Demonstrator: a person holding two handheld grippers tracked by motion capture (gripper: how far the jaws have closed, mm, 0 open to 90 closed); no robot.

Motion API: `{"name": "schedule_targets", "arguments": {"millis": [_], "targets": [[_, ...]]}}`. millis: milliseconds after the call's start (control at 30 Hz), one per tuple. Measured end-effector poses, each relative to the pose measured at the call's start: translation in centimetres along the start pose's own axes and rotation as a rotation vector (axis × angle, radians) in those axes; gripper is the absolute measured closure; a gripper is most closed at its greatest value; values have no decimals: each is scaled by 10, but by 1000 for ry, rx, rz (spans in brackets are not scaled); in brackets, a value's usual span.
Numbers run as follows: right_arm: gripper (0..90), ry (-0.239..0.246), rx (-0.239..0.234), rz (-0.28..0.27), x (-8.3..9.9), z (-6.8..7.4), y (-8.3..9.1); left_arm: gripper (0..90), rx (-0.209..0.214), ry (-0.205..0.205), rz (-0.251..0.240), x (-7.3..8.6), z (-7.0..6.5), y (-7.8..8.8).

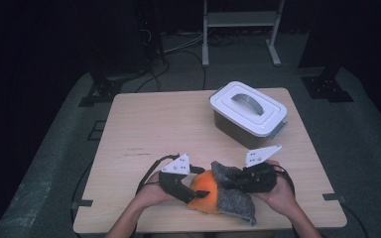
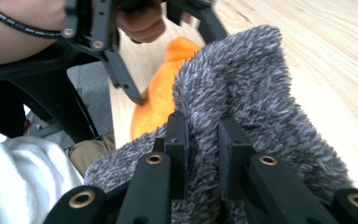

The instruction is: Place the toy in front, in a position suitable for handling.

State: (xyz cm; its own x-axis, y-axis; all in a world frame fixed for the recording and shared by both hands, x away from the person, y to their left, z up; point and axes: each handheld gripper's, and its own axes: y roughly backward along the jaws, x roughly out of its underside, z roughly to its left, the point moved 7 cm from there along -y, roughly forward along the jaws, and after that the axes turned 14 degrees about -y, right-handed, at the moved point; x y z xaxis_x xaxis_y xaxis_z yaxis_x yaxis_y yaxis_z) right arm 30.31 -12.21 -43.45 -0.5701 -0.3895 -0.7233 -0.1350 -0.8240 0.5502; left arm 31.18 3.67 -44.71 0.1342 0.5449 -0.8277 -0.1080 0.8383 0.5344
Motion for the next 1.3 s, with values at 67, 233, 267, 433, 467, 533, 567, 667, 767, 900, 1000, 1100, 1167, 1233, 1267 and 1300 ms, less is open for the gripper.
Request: {"name": "schedule_targets", "arguments": {"millis": [67,233,267,433,467,533,567,667,767,900,1000,1100,1167,1233,1267,1300], "targets": [[753,21,-1,10,0,5,-4,257,2,6,8,2,0,-1],[755,13,1,-5,-1,2,-3,454,-52,-41,18,2,1,-1],[755,14,6,-9,-2,1,-2,491,-75,-55,8,-1,2,-1],[755,30,45,-53,-13,-1,4,500,-149,-125,-21,-6,7,-1],[755,33,52,-54,-13,-2,3,498,-143,-126,-23,-4,8,-1],[755,28,43,-53,-12,-5,-1,500,-134,-114,-19,1,9,1],[755,28,43,-53,-12,-5,-1,500,-128,-110,-19,2,9,2],[755,3,37,-55,-6,-12,1,499,-102,-81,-15,9,9,7],[754,-10,53,-49,-1,-17,4,492,-84,-47,-17,16,8,13],[753,-27,40,-46,4,-19,4,444,-60,-23,-23,17,8,16],[753,-16,44,-25,5,-17,0,359,-54,-8,-22,13,10,16],[753,-2,26,-16,6,-16,-3,223,-54,33,-18,12,13,12],[752,-1,16,-14,6,-15,-3,186,-43,68,3,13,15,6],[752,1,16,-12,6,-14,-4,224,-25,67,16,16,13,1],[752,4,22,-10,6,-14,-4,271,-38,48,19,15,13,1],[754,5,33,-11,5,-14,-3,371,-50,33,21,15,13,2]]}}
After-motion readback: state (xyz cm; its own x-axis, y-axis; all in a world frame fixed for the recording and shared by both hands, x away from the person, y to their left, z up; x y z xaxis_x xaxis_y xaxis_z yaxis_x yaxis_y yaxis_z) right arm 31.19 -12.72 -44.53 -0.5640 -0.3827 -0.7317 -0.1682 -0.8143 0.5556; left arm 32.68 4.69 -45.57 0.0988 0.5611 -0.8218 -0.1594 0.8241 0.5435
